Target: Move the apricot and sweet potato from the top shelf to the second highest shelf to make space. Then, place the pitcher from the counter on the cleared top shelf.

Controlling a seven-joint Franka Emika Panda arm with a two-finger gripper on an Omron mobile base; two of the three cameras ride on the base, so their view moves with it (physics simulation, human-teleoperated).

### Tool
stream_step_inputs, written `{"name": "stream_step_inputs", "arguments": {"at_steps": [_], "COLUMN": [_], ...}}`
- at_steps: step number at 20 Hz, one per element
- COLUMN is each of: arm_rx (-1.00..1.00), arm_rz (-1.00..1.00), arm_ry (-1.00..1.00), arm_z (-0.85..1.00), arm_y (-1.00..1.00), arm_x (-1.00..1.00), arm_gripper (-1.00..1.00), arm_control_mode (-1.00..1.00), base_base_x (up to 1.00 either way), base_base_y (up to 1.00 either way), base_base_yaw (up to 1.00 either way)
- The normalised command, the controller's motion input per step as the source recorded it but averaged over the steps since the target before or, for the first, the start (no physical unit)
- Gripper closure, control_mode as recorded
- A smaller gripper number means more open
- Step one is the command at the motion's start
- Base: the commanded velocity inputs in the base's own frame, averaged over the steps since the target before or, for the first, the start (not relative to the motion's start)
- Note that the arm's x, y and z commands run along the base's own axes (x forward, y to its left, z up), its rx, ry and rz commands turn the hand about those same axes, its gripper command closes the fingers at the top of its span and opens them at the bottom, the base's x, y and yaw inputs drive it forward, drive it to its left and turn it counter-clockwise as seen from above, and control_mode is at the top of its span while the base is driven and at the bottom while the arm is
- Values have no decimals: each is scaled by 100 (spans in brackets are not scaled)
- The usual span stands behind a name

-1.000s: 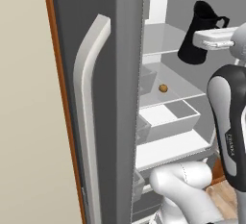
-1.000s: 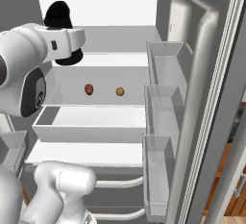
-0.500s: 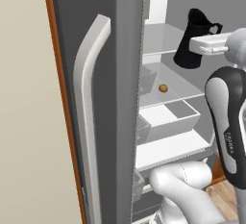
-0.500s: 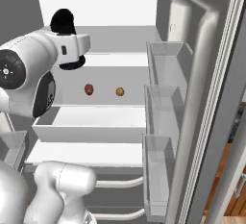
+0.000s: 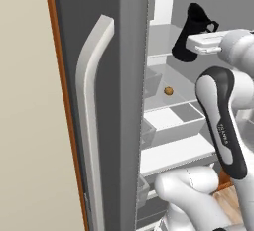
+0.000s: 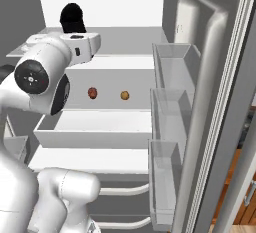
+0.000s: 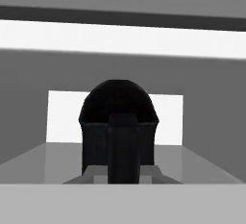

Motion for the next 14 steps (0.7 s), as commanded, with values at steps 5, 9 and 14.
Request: {"name": "stream_step_inputs", "arguments": {"at_steps": [5, 9, 14], "arm_rx": [0, 0, 0], "arm_rz": [0, 0, 0], "arm_ry": [7, 12, 10], "arm_z": [21, 5, 0], "arm_y": [0, 0, 0], "arm_x": [30, 38, 48], "arm_gripper": [100, 100, 100], "arm_control_mode": [-100, -100, -100], "base_base_x": [0, 0, 0], "base_base_y": [0, 0, 0], "base_base_yaw": [0, 0, 0]}}
